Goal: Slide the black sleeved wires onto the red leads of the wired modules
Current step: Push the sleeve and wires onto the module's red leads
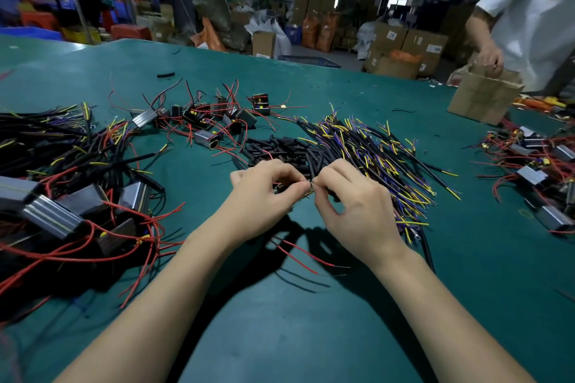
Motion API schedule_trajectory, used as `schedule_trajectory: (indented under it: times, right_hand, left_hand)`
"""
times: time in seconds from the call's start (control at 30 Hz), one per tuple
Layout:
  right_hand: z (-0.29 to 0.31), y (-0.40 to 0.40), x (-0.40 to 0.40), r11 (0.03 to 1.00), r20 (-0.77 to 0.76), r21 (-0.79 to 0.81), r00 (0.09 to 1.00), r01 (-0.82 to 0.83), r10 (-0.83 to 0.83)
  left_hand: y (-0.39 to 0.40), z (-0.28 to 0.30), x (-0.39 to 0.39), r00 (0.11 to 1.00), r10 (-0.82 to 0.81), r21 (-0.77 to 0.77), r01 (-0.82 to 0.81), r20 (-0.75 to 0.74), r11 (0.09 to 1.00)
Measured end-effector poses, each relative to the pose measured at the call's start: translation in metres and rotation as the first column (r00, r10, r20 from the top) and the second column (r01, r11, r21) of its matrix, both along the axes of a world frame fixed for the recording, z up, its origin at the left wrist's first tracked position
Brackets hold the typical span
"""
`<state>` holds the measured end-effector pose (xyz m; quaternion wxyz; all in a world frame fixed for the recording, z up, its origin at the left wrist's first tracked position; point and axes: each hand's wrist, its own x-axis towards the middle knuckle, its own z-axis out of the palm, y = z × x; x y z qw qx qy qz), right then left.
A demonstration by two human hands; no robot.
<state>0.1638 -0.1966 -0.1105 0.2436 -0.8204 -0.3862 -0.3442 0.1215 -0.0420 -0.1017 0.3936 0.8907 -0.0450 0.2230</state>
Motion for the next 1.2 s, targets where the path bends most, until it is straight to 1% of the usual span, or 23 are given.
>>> schedule_trajectory:
  times: [0.03,0.1,0.17,0.2,0.27,0.37,0.47,0.53,0.57,0.7,0.73,0.83,0.97,1.03,1.1,1.13,1.17,1.2]
  right_hand:
    - [0.001,0.0,0.0,0.999,-0.11,0.038,0.993,-0.037,0.041]
    - [0.001,0.0,0.001,0.974,-0.351,0.198,0.919,-0.113,0.178]
    - [0.003,0.001,0.001,0.934,-0.486,0.343,0.832,-0.098,0.266]
    - [0.003,0.002,0.001,0.919,-0.535,0.388,0.793,-0.076,0.291]
    - [0.004,0.003,0.003,0.893,-0.605,0.447,0.719,-0.048,0.341]
    - [0.005,0.0,0.004,0.864,-0.663,0.502,0.622,-0.043,0.416]
    - [0.007,-0.002,0.004,0.866,-0.681,0.497,0.592,-0.059,0.431]
    - [0.007,-0.003,0.005,0.882,-0.674,0.467,0.618,-0.066,0.404]
    - [0.007,-0.004,0.005,0.895,-0.663,0.44,0.648,-0.067,0.375]
    - [0.008,-0.003,0.001,0.96,-0.512,0.265,0.831,-0.088,0.218]
    - [0.007,-0.002,0.001,0.969,-0.492,0.232,0.848,-0.088,0.195]
    - [0.005,-0.001,0.002,0.985,-0.489,0.151,0.859,-0.085,0.149]
    - [0.003,-0.004,0.004,0.991,-0.387,-0.097,0.921,-0.089,0.045]
    - [0.004,-0.002,0.003,0.978,-0.232,-0.198,0.973,-0.062,0.015]
    - [0.005,0.001,0.001,0.967,-0.078,-0.254,0.997,-0.031,0.012]
    - [0.005,0.002,0.001,0.968,-0.067,-0.248,0.998,-0.031,0.015]
    - [0.004,0.002,0.001,0.976,-0.114,-0.212,0.993,-0.042,0.018]
    - [0.003,0.001,0.003,0.989,-0.214,-0.14,0.977,-0.053,0.022]
  left_hand:
    - [0.001,-0.001,0.0,1.0,0.012,0.014,-0.012,0.013,1.0]
    - [0.001,-0.003,0.0,0.996,0.05,0.114,-0.059,0.079,0.992]
    - [0.001,-0.004,-0.001,0.985,0.053,0.204,-0.087,0.166,0.975]
    - [0.001,-0.004,-0.001,0.978,0.048,0.237,-0.096,0.201,0.967]
    - [0.001,-0.003,-0.002,0.966,0.047,0.295,-0.123,0.253,0.948]
    - [0.002,-0.002,-0.004,0.957,0.048,0.346,-0.15,0.287,0.926]
    - [0.002,-0.001,-0.005,0.952,0.027,0.4,-0.154,0.306,0.903]
    - [0.002,-0.001,-0.004,0.95,0.018,0.432,-0.158,0.31,0.888]
    - [0.002,-0.001,-0.004,0.952,0.018,0.445,-0.159,0.305,0.881]
    - [0.002,-0.002,-0.003,0.963,0.029,0.49,-0.163,0.27,0.856]
    - [0.003,-0.002,-0.003,0.964,0.033,0.495,-0.165,0.263,0.853]
    - [0.002,-0.005,-0.001,0.967,0.044,0.493,-0.167,0.252,0.854]
    - [0.001,-0.009,-0.001,0.981,0.055,0.484,-0.142,0.189,0.864]
    - [0.0,-0.011,0.001,0.987,0.062,0.436,-0.12,0.146,0.892]
    - [0.001,-0.011,0.003,0.996,0.06,0.313,-0.078,0.068,0.946]
    - [0.002,-0.01,0.003,0.999,0.046,0.229,-0.048,0.016,0.972]
    - [0.003,-0.009,0.004,0.999,0.031,0.159,-0.026,-0.027,0.987]
    - [0.004,-0.009,0.004,0.999,0.028,0.123,-0.022,-0.044,0.992]
